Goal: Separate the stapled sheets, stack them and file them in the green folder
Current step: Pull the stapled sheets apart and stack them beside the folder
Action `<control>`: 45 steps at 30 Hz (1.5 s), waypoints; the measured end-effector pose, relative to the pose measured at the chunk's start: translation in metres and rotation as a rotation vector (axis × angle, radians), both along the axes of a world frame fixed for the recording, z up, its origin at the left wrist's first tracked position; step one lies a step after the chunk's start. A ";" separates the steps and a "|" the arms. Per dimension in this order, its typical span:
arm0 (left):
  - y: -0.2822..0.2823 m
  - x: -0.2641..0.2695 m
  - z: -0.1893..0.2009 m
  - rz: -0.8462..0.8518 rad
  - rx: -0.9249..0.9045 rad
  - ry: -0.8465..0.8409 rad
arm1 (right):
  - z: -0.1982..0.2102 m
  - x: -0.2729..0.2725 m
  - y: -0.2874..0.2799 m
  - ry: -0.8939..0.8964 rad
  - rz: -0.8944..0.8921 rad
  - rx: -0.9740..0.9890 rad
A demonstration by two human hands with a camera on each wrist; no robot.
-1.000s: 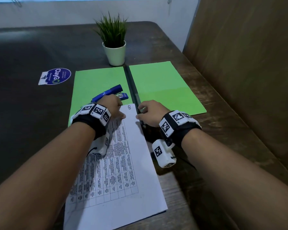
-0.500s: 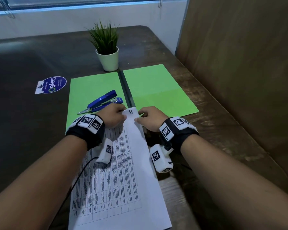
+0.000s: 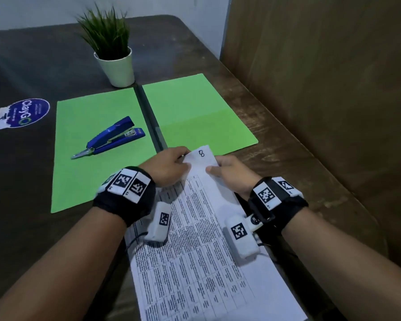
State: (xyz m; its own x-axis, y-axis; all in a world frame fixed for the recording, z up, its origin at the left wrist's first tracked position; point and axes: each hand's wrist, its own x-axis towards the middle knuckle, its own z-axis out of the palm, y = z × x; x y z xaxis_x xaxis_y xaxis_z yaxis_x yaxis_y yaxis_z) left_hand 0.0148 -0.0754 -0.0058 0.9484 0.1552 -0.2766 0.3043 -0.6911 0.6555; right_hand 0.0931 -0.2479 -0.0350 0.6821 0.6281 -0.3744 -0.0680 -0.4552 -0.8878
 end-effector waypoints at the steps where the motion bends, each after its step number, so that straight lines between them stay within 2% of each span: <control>1: 0.005 0.001 -0.001 -0.014 -0.001 0.003 | -0.001 0.001 -0.001 0.013 -0.021 0.026; 6: 0.025 -0.006 0.000 -0.047 -0.005 0.081 | -0.002 -0.003 -0.008 0.085 -0.058 0.141; 12: 0.019 -0.012 0.007 -0.028 0.046 0.145 | -0.003 -0.004 -0.016 0.066 -0.034 0.128; 16: 0.009 -0.019 0.005 0.070 -0.029 0.092 | 0.001 -0.006 -0.025 0.078 -0.032 0.148; 22: 0.006 -0.045 -0.010 0.186 -0.265 -0.037 | 0.003 -0.014 -0.046 0.043 -0.024 0.144; 27: -0.022 -0.066 -0.009 0.202 -0.350 -0.071 | -0.001 -0.029 -0.053 -0.080 0.011 0.098; 31: -0.038 -0.072 -0.008 0.234 -0.418 -0.150 | -0.001 -0.046 -0.059 -0.036 -0.023 0.141; 45: -0.042 -0.052 -0.030 0.221 -0.369 -0.169 | -0.005 -0.034 -0.079 0.020 -0.064 0.149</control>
State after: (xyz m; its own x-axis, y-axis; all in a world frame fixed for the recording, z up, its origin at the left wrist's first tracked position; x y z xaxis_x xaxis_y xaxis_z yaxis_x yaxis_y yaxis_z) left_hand -0.0367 -0.1175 -0.0361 0.9401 0.2791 -0.1957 0.2859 -0.3328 0.8986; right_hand 0.0595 -0.3269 -0.0405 0.7160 0.6330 -0.2944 -0.1111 -0.3129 -0.9432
